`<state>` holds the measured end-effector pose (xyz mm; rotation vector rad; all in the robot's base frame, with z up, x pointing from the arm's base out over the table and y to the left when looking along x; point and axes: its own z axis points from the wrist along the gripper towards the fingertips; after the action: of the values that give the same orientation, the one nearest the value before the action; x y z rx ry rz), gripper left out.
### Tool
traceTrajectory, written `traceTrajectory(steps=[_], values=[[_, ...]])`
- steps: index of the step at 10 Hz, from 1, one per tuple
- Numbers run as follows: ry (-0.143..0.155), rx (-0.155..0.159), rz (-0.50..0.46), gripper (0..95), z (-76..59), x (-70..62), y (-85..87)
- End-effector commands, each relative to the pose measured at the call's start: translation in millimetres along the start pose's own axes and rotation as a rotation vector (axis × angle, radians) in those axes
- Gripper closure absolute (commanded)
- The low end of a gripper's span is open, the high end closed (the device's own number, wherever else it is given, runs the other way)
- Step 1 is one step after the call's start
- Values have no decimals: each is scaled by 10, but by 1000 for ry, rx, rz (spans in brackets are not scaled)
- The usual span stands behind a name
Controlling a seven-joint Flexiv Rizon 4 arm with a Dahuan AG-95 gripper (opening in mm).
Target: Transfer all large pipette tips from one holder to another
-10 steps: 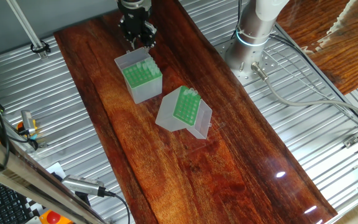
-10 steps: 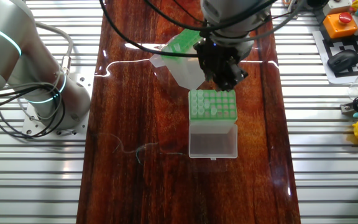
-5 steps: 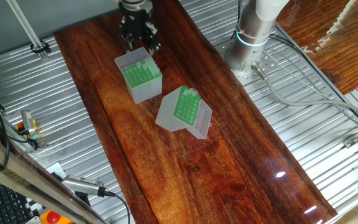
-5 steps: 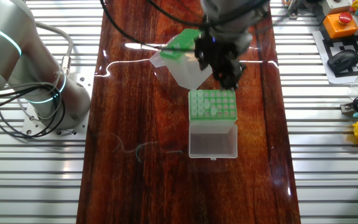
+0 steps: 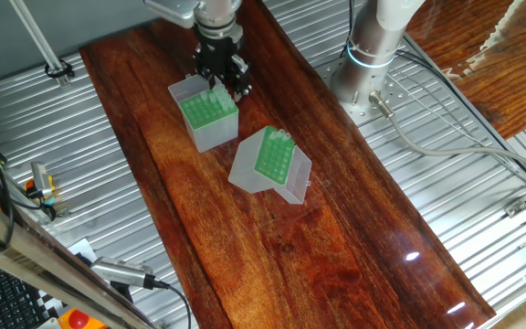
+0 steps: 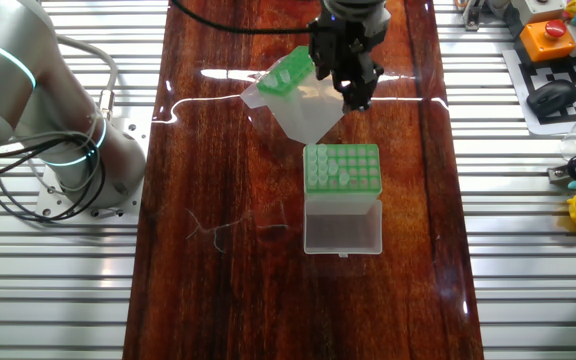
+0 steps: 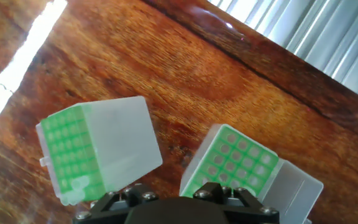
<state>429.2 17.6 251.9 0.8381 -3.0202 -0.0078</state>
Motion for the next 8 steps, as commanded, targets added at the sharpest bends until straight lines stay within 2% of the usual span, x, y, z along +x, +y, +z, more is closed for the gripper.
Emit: traceTrajectory(steps=[1,3,6,7,8], values=[[6,21,-48,570,-1,-3,5],[-11,-19,-86,570,3,-13,14],[18,18,-73,570,253,-128,520],[21,24,-61,570,334,-136,635],[21,26,-56,570,341,-134,643]])
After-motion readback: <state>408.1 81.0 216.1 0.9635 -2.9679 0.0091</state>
